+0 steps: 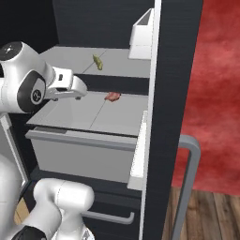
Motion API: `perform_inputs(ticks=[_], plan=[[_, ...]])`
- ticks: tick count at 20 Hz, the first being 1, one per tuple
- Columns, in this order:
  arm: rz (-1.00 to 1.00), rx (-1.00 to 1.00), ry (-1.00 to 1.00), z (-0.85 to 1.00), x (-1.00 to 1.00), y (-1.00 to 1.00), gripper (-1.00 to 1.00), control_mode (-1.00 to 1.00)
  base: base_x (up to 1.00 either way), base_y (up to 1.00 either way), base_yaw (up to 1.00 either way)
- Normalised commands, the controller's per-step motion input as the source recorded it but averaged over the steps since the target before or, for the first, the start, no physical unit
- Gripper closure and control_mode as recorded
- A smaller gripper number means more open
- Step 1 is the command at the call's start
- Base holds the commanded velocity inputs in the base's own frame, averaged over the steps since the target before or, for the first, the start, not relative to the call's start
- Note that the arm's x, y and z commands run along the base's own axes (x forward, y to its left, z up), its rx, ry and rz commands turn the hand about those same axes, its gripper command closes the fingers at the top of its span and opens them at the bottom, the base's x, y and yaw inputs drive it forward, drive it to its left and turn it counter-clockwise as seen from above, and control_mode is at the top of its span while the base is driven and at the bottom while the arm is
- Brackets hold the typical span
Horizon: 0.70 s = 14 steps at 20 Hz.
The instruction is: Retrieve the butter from the fridge and place it on a plate on the dining table. Then retrieve the butter knife by the fridge and place it near the plate.
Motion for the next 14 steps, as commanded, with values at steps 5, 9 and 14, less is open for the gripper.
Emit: perform_inputs(ticks=[5,9,14], plan=[[0.04,0.01,-0.05,0.44,0.59,0.0,-1.0,-1.0,0.0,0.0,0.0],[0.01,0.01,0.07,0.52,0.49,0.0,-1.0,-1.0,0.0,0.0,0.0],[0.02,0.08,0.02,0.18,0.62,0.0,-1.0,-1.0,0.0,0.0,0.0]])
